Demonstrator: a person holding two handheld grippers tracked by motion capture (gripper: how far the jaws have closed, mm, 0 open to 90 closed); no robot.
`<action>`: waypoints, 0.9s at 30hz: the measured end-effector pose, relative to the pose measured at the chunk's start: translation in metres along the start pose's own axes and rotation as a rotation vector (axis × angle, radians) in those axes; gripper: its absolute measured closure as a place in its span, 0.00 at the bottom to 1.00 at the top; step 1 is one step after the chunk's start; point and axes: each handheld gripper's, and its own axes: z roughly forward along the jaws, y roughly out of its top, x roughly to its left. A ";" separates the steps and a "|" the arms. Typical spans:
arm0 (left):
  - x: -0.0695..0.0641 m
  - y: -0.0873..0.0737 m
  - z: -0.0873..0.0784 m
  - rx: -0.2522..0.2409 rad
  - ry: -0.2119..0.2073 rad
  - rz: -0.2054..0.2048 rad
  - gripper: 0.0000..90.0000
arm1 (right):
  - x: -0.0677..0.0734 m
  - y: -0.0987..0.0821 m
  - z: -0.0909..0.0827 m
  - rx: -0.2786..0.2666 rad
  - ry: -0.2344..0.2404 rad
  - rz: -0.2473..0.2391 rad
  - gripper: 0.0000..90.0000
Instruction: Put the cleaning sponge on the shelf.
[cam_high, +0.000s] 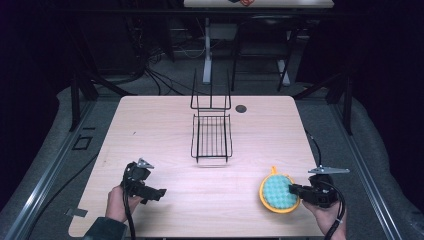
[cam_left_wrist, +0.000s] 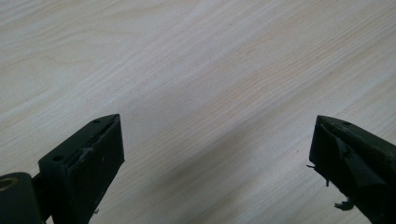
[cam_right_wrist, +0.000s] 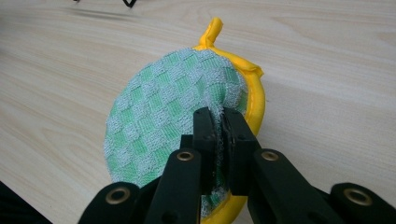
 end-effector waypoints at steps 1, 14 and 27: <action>0.000 0.000 0.000 0.000 0.000 -0.001 0.03 | 0.000 0.000 0.000 -0.001 -0.001 -0.002 0.95; 0.001 -0.001 0.000 0.000 0.005 -0.005 0.03 | 0.002 0.013 -0.006 -0.042 0.005 -0.010 0.95; 0.001 -0.002 0.000 0.003 0.008 -0.008 0.03 | 0.008 0.031 -0.009 -0.072 0.017 -0.024 0.95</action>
